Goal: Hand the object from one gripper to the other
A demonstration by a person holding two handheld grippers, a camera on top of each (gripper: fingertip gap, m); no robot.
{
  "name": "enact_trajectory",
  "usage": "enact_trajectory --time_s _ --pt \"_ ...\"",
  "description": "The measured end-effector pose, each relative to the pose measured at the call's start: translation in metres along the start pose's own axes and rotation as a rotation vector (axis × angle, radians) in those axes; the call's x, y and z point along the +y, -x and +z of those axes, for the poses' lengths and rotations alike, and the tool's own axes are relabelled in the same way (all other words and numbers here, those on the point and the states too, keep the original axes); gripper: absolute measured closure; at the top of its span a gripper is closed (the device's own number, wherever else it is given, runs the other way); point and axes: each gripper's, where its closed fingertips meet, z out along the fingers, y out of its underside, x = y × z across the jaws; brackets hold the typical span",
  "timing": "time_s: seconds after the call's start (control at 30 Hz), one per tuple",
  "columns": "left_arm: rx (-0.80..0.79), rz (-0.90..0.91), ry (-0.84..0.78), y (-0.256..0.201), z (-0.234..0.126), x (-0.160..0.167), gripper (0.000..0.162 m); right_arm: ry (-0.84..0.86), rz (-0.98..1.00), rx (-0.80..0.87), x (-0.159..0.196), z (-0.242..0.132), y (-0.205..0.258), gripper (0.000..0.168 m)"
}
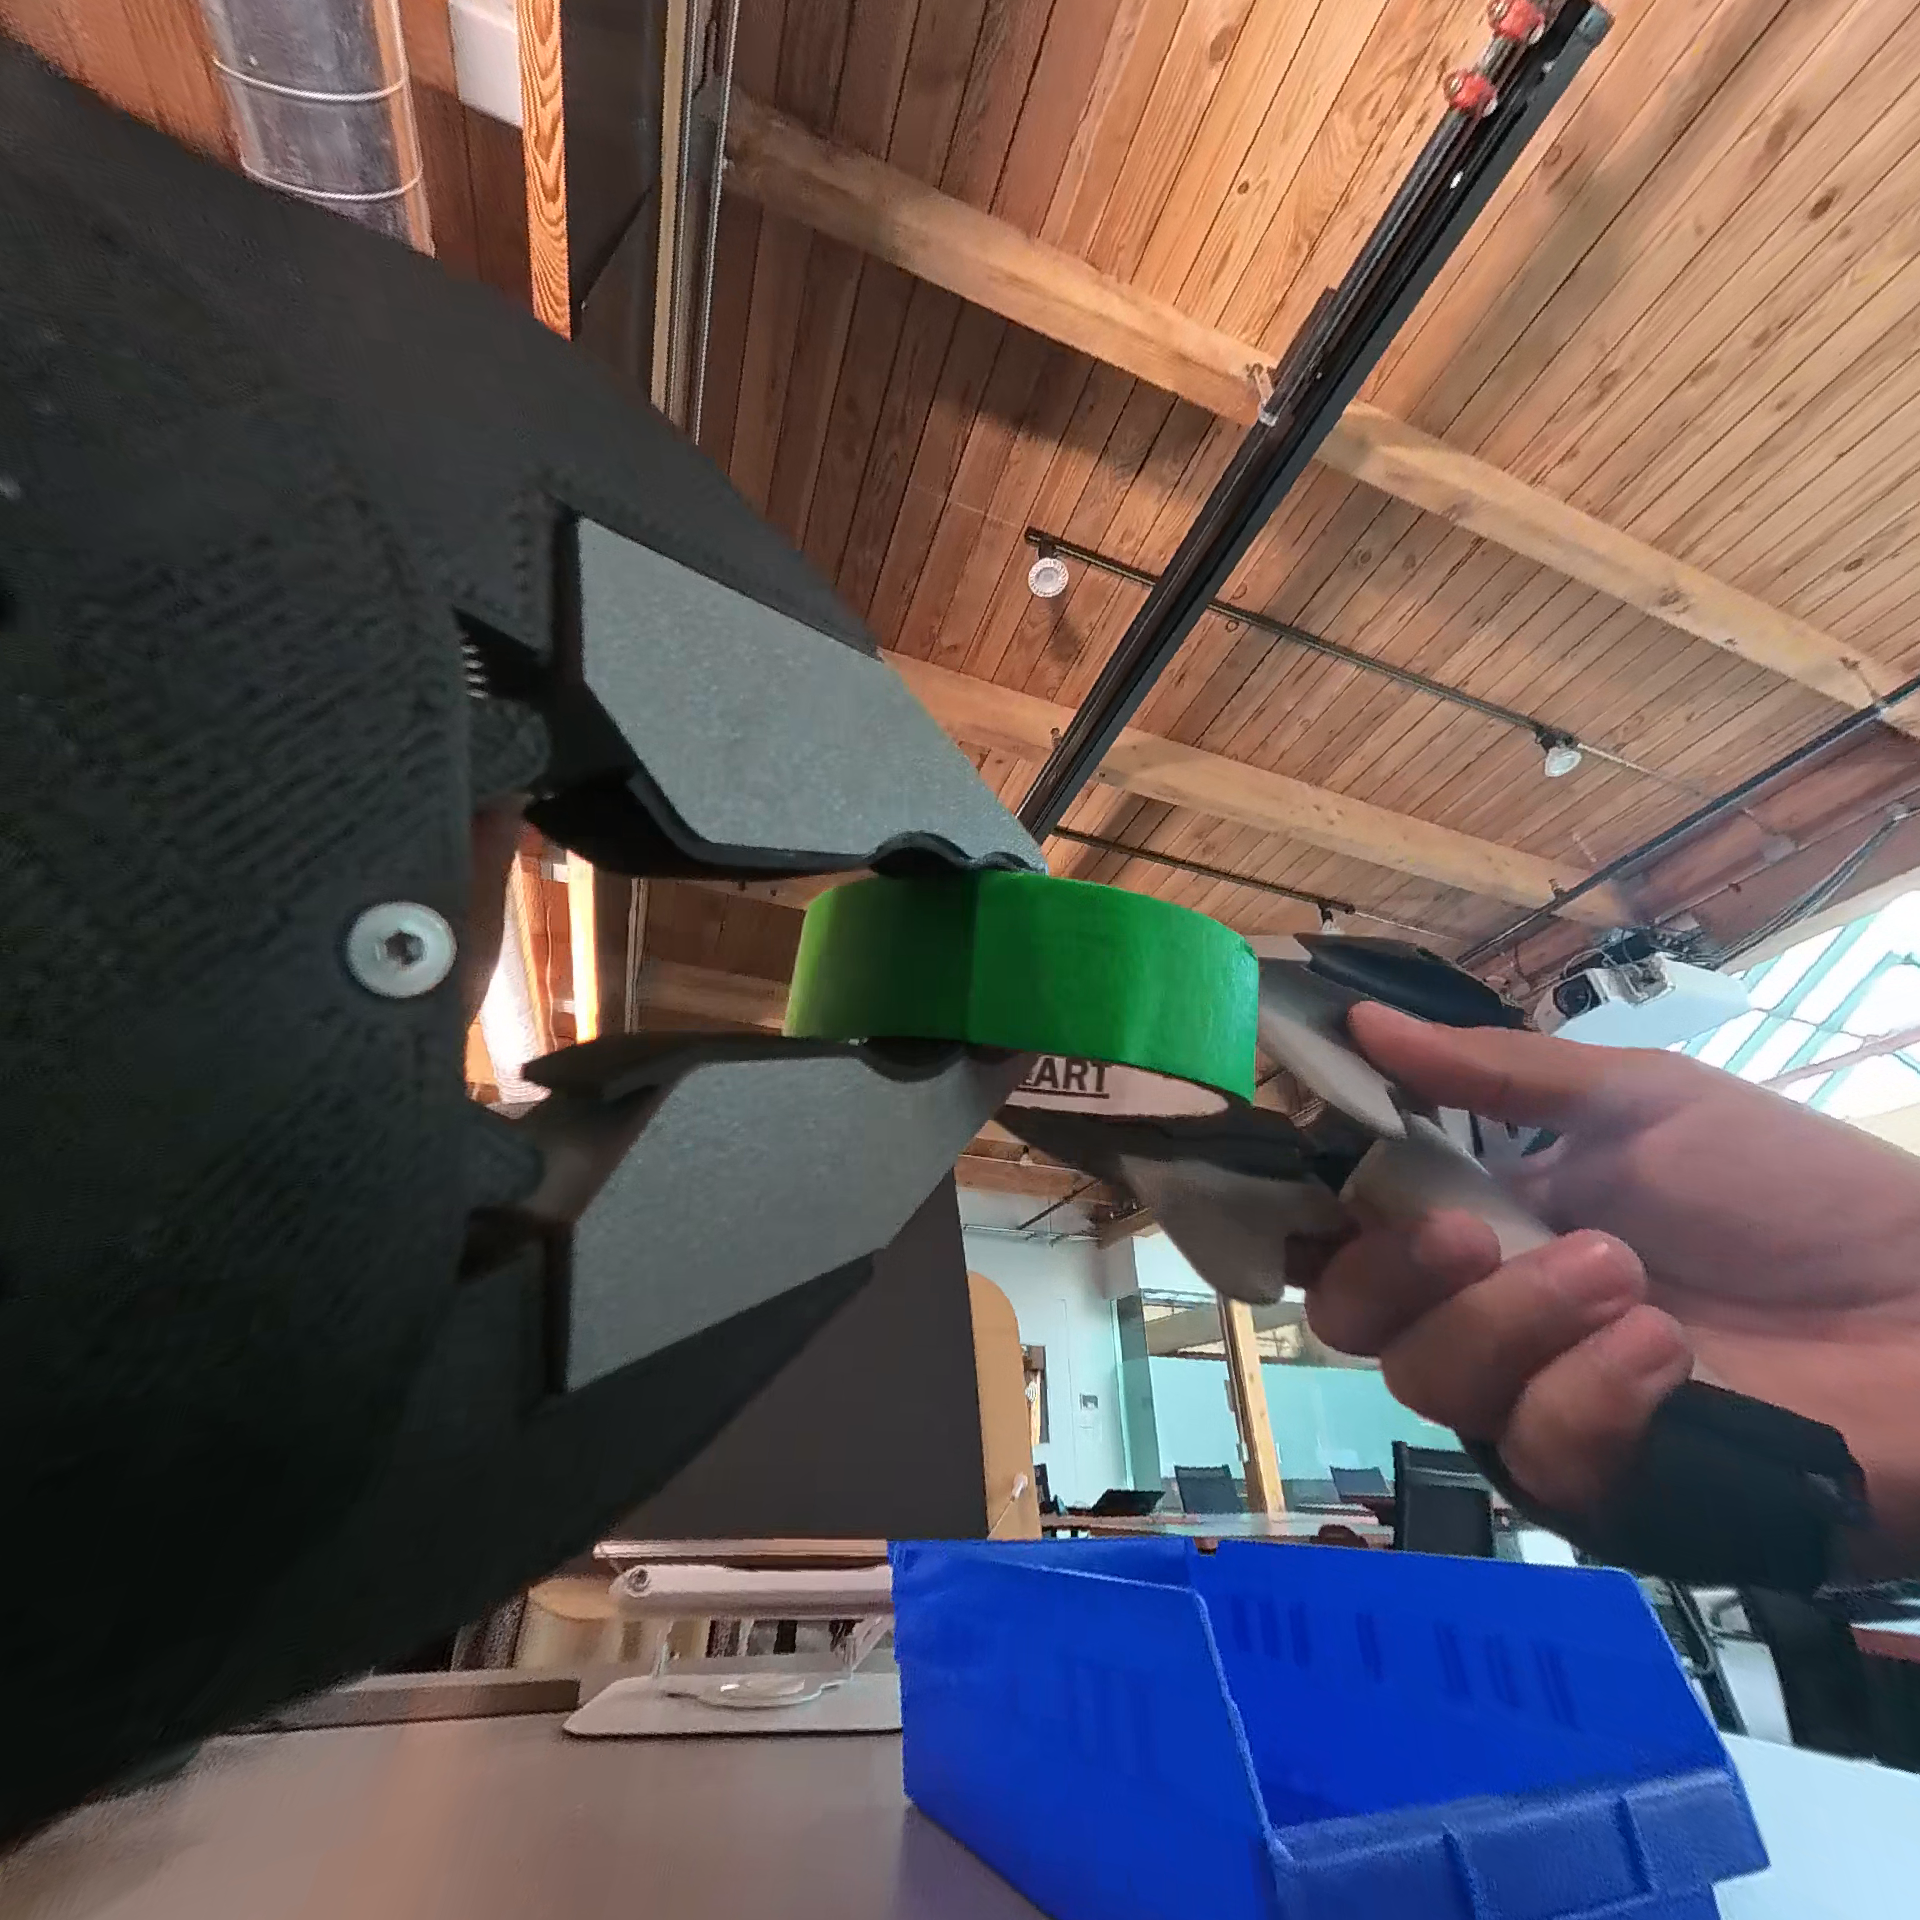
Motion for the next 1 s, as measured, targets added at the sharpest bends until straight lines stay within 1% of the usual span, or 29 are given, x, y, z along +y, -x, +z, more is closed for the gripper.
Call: enact_trajectory --time_s 0.07,0.13,0.27,0.33,0.43,0.5,0.53,0.63,0.7,0.83,0.9,1.0 --pt "0.002 -0.006 -0.002 0.000 0.000 -0.001 0.138 0.030 -0.010 0.006 0.006 0.006 0.002 0.123" --pt "0.001 -0.008 -0.010 0.001 -0.001 -0.002 0.137 0.054 -0.025 0.007 0.010 0.012 0.003 0.129" --pt "0.011 -0.002 -0.001 -0.005 0.000 0.004 0.136 0.069 -0.061 0.045 0.010 0.012 -0.003 0.131" --pt "0.017 -0.034 0.013 -0.008 0.001 0.008 0.136 0.076 -0.077 0.059 0.010 0.012 -0.006 0.132" --pt "0.082 -0.138 0.033 -0.017 0.004 0.015 0.132 0.052 -0.096 0.094 0.004 0.010 -0.013 0.134" --pt "0.097 -0.190 0.058 -0.020 0.005 0.022 0.130 0.033 -0.105 0.123 0.000 0.007 -0.019 0.140" --pt "0.114 -0.230 0.060 -0.022 0.005 0.024 0.128 0.015 -0.103 0.127 -0.002 0.005 -0.020 0.141" --pt "0.205 -0.404 0.065 -0.027 0.005 0.026 0.119 -0.005 -0.120 0.150 -0.007 0.002 -0.023 0.141" --pt "0.248 -0.485 0.052 -0.027 0.002 0.025 0.115 -0.006 -0.157 0.173 -0.008 0.002 -0.022 0.142" --pt "0.308 -0.566 0.011 -0.022 -0.005 0.020 0.111 0.003 -0.224 0.193 -0.008 0.006 -0.014 0.141" --pt "0.337 -0.614 -0.018 -0.019 -0.009 0.015 0.111 -0.006 -0.232 0.186 -0.010 0.007 -0.010 0.142" --pt "0.320 -0.641 -0.033 -0.009 -0.012 0.016 0.114 -0.044 -0.223 0.184 -0.016 0.003 -0.006 0.142"
